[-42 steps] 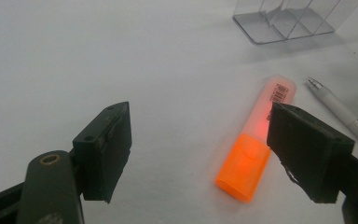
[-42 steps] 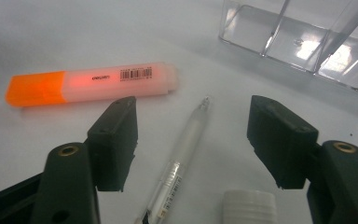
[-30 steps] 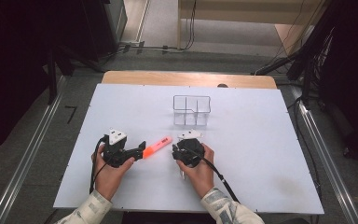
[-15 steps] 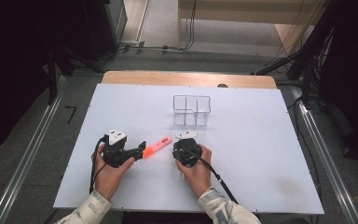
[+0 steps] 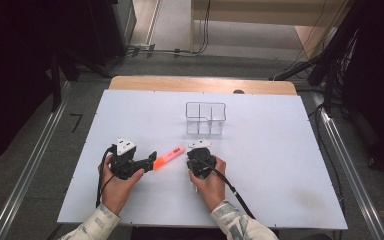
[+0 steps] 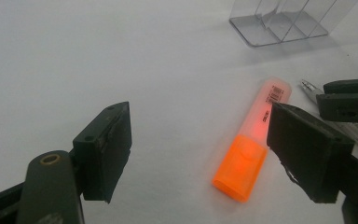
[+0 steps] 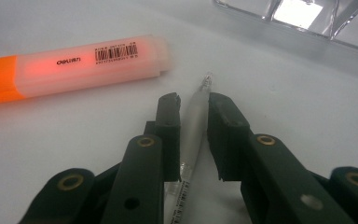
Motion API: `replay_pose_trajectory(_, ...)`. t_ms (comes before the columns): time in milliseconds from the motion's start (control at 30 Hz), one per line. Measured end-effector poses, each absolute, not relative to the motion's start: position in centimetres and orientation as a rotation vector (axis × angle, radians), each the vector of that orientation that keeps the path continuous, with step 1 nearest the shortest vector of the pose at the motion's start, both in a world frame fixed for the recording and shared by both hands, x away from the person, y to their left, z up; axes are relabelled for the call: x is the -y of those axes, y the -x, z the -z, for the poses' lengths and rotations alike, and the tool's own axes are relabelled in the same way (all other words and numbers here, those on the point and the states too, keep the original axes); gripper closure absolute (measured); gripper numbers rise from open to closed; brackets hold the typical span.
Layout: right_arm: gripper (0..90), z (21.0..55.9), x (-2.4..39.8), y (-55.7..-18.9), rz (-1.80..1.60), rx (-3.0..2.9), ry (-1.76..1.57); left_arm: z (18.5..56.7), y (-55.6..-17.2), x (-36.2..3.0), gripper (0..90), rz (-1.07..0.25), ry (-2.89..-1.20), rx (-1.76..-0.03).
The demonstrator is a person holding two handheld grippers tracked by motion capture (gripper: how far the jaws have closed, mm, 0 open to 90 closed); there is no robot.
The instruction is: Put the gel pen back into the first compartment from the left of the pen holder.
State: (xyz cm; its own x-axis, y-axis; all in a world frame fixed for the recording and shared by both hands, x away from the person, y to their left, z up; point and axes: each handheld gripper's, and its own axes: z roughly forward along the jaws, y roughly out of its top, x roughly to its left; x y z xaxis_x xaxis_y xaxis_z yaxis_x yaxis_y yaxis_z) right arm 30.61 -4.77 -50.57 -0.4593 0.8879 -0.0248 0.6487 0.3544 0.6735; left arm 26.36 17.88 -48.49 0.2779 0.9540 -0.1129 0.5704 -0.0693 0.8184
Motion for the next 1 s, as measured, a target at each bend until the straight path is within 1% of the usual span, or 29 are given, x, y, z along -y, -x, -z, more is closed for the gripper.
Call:
replay_pose_trajectory(500, 75.8, 50.57, 4.79, -30.42, -0.864, -2.231, -1.374, 48.47, -26.34, -17.89, 22.6, -0.603, -1.744, -1.395)
replay_pose_trajectory(633, 78.4, 50.55, 4.66, -30.31, -0.869, -2.241, -1.370, 48.47, -26.34, -17.89, 22.6, -0.603, -1.744, -1.395)
replay_pose_trajectory(1000, 78.9, 50.41, 4.55, -30.09, -0.883, -2.253, -1.367, 48.45, -26.33, -17.93, 22.6, -0.602, -1.740, -1.396)
